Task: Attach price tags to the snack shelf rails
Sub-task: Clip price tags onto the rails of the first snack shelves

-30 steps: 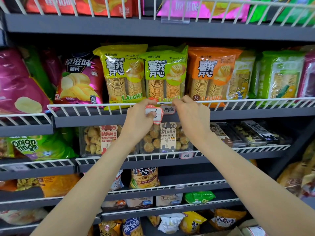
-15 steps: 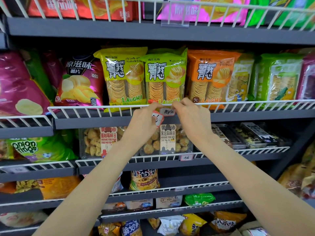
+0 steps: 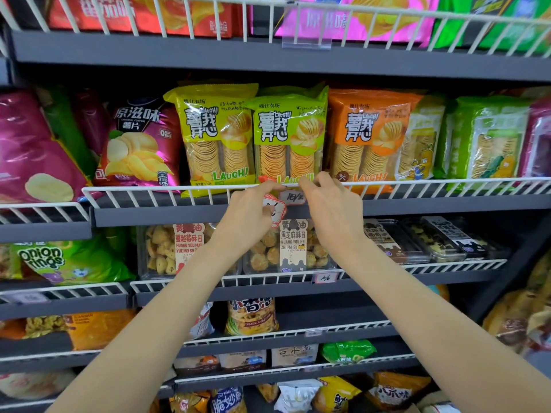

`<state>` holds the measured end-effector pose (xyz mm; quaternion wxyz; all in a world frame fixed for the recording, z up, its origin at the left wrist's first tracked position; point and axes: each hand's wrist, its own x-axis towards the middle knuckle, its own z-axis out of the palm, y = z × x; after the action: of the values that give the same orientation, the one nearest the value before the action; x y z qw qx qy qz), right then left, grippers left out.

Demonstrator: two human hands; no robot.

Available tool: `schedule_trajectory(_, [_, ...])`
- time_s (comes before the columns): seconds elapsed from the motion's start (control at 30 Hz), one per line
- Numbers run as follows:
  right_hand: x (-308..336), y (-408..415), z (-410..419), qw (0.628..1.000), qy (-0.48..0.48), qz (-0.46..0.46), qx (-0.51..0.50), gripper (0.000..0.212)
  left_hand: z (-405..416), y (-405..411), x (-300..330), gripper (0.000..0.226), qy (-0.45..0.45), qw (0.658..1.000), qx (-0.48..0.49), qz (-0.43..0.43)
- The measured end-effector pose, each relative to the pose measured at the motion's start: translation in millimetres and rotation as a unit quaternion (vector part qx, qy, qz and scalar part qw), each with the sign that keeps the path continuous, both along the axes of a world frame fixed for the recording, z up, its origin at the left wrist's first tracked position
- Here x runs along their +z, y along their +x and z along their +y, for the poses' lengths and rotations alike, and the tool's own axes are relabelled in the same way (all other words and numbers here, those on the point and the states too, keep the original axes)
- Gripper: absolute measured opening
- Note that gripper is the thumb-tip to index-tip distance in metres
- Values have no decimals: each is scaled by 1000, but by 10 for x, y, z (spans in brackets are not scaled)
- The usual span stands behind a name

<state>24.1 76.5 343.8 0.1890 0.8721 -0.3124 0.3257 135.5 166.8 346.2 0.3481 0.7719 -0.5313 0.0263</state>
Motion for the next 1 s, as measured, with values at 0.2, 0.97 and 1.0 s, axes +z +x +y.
schedule_trajectory(0.2, [-61, -24, -7, 998, 3, -47, 28, 53, 47, -19, 69, 47, 0, 1000, -16, -2])
schedule_trajectory(0.97, [477, -70, -88, 853, 413, -180, 263, 18, 95, -94, 361, 18, -184, 935, -28, 301])
schedule_trajectory(1.0, [557, -90, -59, 847, 419, -171, 277, 19, 89, -110, 413, 18, -187, 935, -35, 300])
